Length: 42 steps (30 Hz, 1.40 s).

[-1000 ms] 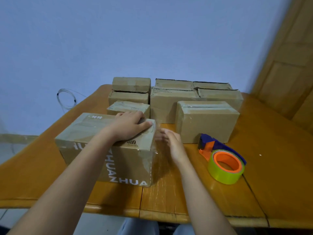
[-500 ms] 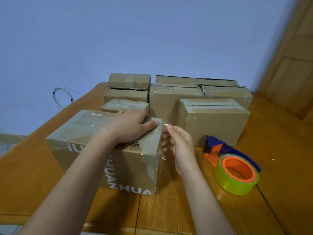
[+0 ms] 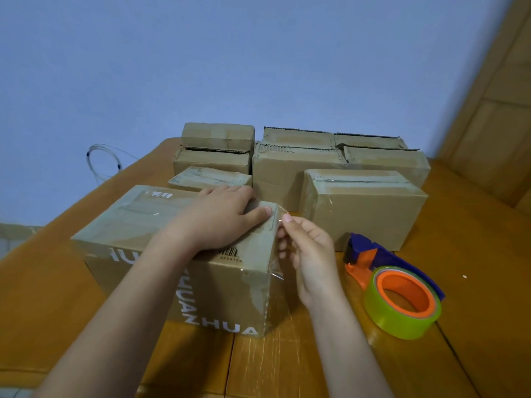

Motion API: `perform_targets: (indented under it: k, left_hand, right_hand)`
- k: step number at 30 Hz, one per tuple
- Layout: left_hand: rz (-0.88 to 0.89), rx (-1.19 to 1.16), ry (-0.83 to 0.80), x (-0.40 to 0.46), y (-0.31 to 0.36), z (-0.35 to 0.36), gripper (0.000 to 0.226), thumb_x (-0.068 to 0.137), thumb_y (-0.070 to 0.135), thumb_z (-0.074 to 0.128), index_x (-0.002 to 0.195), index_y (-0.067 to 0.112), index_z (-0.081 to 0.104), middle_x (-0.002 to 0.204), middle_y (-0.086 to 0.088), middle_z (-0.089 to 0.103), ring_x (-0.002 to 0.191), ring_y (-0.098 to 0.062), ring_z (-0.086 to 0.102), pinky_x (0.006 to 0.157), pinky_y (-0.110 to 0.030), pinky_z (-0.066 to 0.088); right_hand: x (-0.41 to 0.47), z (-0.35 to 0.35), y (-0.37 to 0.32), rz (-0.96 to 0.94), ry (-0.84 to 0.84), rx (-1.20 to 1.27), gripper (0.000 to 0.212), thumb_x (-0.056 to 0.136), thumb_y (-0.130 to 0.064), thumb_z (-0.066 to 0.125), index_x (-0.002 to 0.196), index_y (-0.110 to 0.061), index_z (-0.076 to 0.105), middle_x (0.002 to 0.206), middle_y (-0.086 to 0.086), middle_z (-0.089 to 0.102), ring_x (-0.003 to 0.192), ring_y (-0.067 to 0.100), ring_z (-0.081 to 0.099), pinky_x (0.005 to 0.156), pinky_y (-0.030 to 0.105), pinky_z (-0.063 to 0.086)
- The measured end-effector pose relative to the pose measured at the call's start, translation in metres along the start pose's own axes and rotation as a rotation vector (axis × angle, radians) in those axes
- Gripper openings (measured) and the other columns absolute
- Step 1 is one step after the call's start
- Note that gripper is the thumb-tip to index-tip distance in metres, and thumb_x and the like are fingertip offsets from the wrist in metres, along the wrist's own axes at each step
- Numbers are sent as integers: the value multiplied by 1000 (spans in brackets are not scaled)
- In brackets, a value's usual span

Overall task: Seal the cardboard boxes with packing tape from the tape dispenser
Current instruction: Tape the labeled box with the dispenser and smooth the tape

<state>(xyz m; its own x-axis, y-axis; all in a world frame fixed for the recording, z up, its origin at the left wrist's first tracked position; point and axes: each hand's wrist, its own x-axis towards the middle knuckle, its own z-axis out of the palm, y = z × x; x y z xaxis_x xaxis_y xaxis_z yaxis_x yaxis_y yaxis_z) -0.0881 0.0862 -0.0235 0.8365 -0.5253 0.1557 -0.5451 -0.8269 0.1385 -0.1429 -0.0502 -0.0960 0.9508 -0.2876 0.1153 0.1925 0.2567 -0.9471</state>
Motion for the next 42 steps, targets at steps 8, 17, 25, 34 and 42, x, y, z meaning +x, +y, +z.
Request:
perform_targets:
  k: [8, 17, 25, 34, 42]
  left_hand:
    - [-11, -33, 9, -3, 1, 0, 48, 95, 56, 29, 117, 18, 51, 123, -3, 56, 117, -21, 46, 94, -34, 27]
    - [-2, -39, -7, -1, 2, 0, 46, 96, 56, 30, 113, 18, 51, 121, -3, 56, 113, -22, 47, 86, -32, 27]
    - [-13, -67, -27, -2, 4, -2, 47, 96, 55, 31, 116, 17, 52, 121, -2, 55, 110, -21, 45, 80, -29, 23]
    - [-21, -78, -57, 0, 3, -3, 35, 96, 55, 33, 105, 23, 46, 119, -4, 55, 107, -20, 45, 83, -30, 25]
    - [-9, -85, -50, 1, 2, -1, 41, 96, 55, 33, 111, 20, 50, 117, -3, 56, 101, -18, 43, 82, -30, 26]
  right_hand:
    - [-3, 0, -9, 33, -5, 36, 21, 94, -11, 53, 77, -10, 65, 63, -3, 61, 60, 6, 54, 57, 17, 44]
    - [0, -2, -19, 110, -57, 141, 17, 96, -13, 50, 83, -12, 60, 60, -3, 63, 46, 5, 50, 46, 15, 39]
    - [-4, -6, -19, 45, -128, 9, 20, 101, -15, 41, 88, -7, 54, 57, 2, 60, 37, 7, 38, 40, 13, 32]
    - [-14, -16, -18, 54, -250, 122, 19, 95, -21, 48, 106, -7, 54, 62, 9, 63, 37, 9, 44, 39, 15, 36]
    - [-17, -11, -20, 112, -244, 204, 48, 68, -10, 66, 113, -9, 49, 57, 4, 57, 36, 6, 44, 36, 14, 37]
